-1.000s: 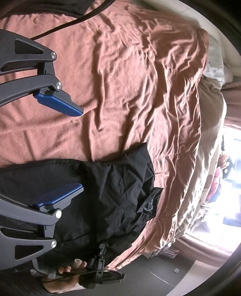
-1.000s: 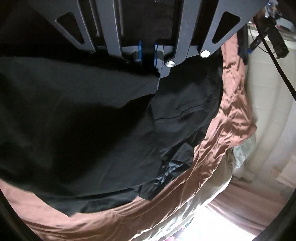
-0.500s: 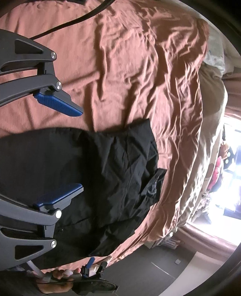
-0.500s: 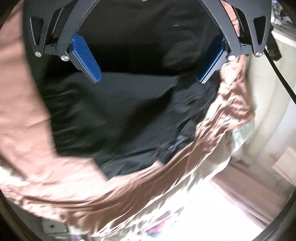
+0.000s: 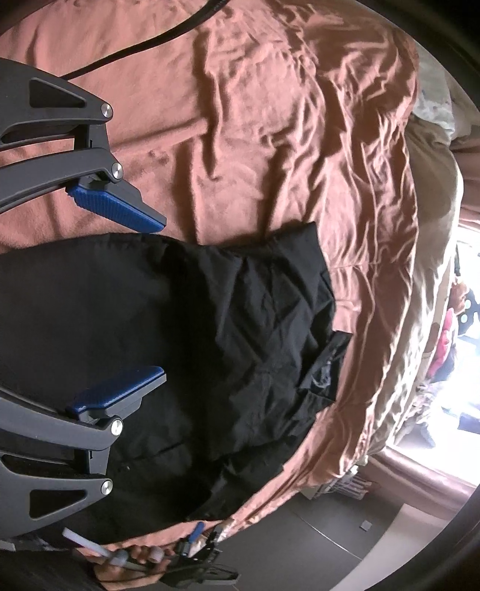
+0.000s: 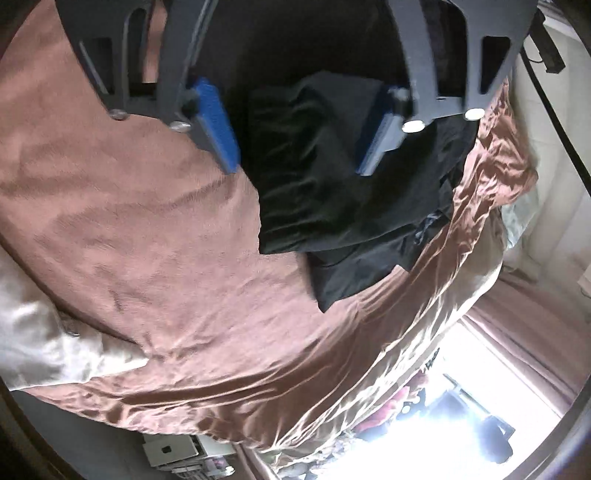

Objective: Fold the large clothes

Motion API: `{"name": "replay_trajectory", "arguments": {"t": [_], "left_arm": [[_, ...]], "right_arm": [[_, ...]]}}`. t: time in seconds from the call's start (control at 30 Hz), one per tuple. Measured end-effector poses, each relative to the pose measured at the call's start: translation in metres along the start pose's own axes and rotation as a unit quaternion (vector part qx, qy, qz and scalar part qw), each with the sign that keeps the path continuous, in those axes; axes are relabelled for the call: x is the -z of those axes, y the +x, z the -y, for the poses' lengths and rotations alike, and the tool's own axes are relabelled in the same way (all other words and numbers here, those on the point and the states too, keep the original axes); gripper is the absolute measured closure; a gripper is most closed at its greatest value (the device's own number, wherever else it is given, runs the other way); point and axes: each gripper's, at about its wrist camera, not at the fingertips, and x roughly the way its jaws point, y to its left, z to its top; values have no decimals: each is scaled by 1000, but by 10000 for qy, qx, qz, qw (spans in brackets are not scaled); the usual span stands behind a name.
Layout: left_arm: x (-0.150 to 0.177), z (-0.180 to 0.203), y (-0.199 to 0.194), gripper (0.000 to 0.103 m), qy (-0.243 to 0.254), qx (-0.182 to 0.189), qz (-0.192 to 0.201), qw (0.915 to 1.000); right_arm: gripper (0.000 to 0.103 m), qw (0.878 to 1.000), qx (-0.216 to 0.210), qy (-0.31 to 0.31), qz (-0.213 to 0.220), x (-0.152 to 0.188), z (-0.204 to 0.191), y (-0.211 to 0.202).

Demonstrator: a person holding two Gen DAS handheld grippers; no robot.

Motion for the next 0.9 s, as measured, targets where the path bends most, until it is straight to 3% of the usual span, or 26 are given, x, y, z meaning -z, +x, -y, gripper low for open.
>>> {"name": "replay_trajectory", "arguments": {"t": [0.1, 0.2, 0.47, 0.7, 0.9], "left_arm": [[3, -7, 4, 27, -39, -40, -39, 10000], [5, -15, 5, 27, -121, -48, -49, 9999], [12, -33, -2, 27, -396, 123, 54, 9991], [16, -51, -23, 27, -570, 221, 231, 9979], [21, -83, -42, 27, -791, 184, 387, 9959]], "right_arm": [[72, 9998, 169, 11, -114, -5, -1, 18], [78, 9996, 263, -10, -34, -10, -6, 19], [80, 9978, -219, -561, 278, -5, -70, -10], [86, 9906, -726, -1146, 189, 16, -163, -16], [86, 9836, -975, -1514, -44, 39, -224, 8]]}}
